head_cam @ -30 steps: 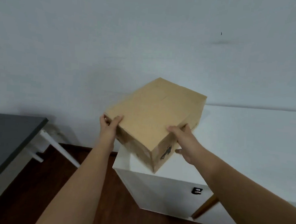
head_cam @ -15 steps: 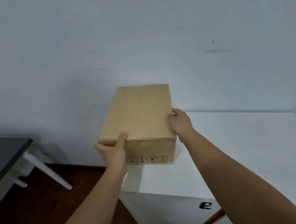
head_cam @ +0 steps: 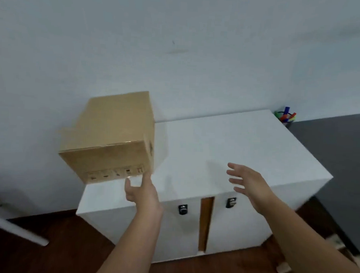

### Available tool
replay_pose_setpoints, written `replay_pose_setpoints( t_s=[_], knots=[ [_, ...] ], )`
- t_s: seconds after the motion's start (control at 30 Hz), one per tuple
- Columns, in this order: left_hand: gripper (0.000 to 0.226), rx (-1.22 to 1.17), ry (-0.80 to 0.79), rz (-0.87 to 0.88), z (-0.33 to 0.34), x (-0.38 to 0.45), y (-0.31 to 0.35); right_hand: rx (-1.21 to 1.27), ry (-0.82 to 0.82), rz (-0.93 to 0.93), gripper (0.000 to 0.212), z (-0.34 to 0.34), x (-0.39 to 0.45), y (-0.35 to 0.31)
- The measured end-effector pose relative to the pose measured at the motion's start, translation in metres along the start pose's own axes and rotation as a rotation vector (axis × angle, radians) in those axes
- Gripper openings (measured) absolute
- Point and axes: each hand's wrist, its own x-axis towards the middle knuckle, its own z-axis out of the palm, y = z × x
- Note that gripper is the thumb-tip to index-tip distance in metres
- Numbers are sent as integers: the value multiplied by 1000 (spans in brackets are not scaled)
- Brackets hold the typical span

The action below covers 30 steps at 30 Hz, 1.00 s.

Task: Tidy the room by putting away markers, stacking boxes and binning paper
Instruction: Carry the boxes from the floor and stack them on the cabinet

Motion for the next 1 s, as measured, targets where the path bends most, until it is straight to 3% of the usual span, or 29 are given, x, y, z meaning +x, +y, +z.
replay_pose_setpoints(
  t_s=[0.1, 0.2, 0.43, 0.53, 0.7, 0.83, 1.0],
  knots=[
    [70, 242, -424, -98, 54, -94, -87, 75, 252, 133, 35, -131, -64, 53],
    [55, 456, -804, -172, 104, -202, -169, 197, 495, 135, 29, -255, -135, 87],
    [38, 842, -1349, -268, 170, -425, -298, 309, 869, 230, 24, -460, -298, 146],
    [37, 961, -1482, -252, 193, -485, -330, 353, 972, 295, 21, -513, -330, 171],
    [27, 1093, -1540, -243, 249, -549, -382, 488, 1091, 357, 20, -583, -332, 205],
    [48, 1141, -1579, -309, 319, -579, -435, 543, 1133, 371, 22, -649, -303, 216],
    [50, 1239, -1637, -272, 423, -607, -480, 581, 1199, 398, 22, -736, -267, 218]
  ],
)
